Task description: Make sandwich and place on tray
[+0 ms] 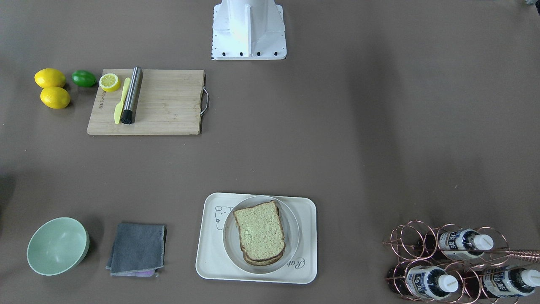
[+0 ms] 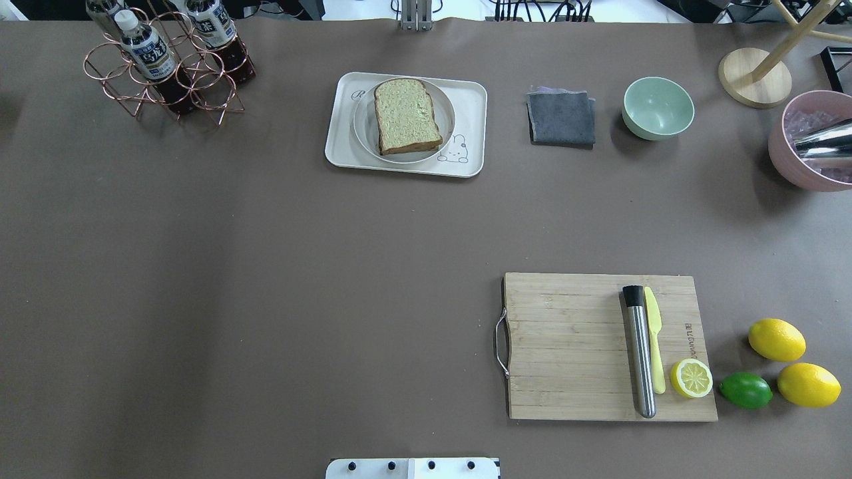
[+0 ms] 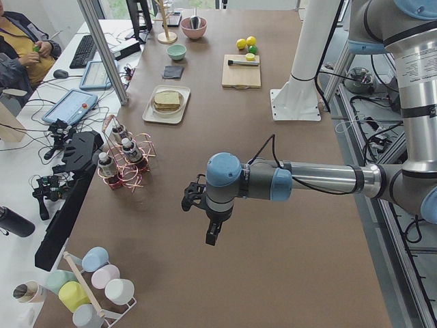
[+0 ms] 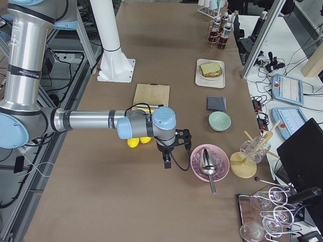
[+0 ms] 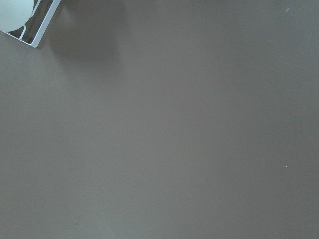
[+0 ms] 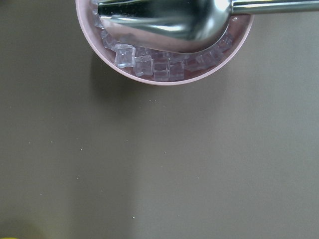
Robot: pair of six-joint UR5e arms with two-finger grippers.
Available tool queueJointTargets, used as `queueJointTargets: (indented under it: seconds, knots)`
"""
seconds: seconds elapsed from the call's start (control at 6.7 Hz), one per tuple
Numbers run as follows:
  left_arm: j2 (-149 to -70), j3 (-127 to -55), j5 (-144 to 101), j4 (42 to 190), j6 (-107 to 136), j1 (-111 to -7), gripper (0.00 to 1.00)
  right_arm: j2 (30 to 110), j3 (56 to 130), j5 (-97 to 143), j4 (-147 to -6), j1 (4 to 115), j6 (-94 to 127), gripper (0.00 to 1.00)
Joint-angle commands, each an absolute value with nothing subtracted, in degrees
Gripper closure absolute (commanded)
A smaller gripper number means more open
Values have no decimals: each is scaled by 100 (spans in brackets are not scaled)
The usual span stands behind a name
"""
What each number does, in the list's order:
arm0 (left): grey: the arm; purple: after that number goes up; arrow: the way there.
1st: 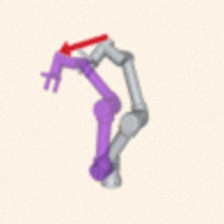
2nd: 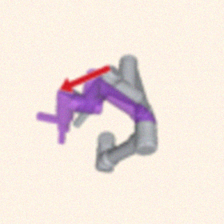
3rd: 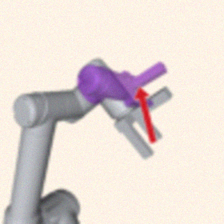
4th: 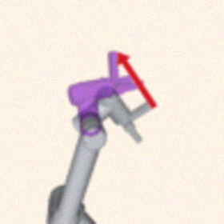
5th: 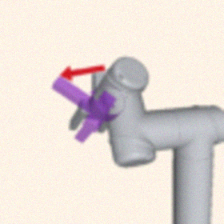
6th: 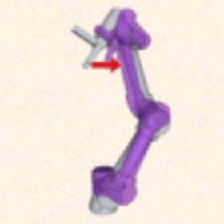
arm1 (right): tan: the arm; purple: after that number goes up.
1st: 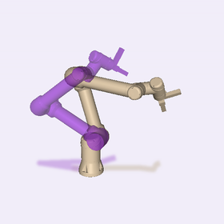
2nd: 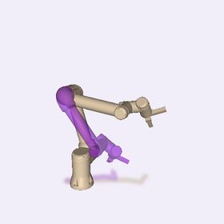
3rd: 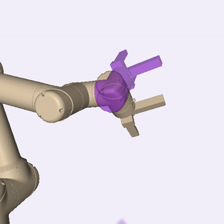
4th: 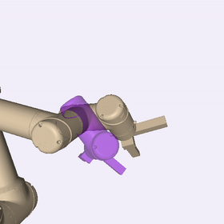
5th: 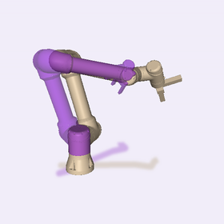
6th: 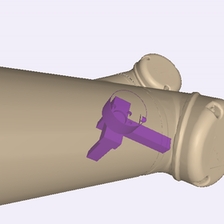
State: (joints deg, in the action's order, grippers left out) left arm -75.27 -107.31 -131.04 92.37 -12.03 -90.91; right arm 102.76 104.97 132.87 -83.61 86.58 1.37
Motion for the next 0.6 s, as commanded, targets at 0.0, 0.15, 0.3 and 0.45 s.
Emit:
queueJointTargets:
  seconds: [0.0, 0.15, 0.3, 0.45]
  knots:
    - [-7523, -10723, -13096, 9237, -1213, -9079, 3, 10283, 10529, 13298, -8358, 8649, 132, 0]
    - [-7523, -10731, -13104, 9237, -1222, -9079, 3, 10292, 10538, 13298, -8358, 8657, 132, 0]
    - [-7523, -10749, -13113, 9237, -1187, -9070, 3, 10292, 10538, 13298, -8358, 8649, 132, 0]
    - [-7532, -10827, -13087, 9211, -1178, -9036, 3, 10301, 10582, 13298, -8376, 8648, 132, 0]
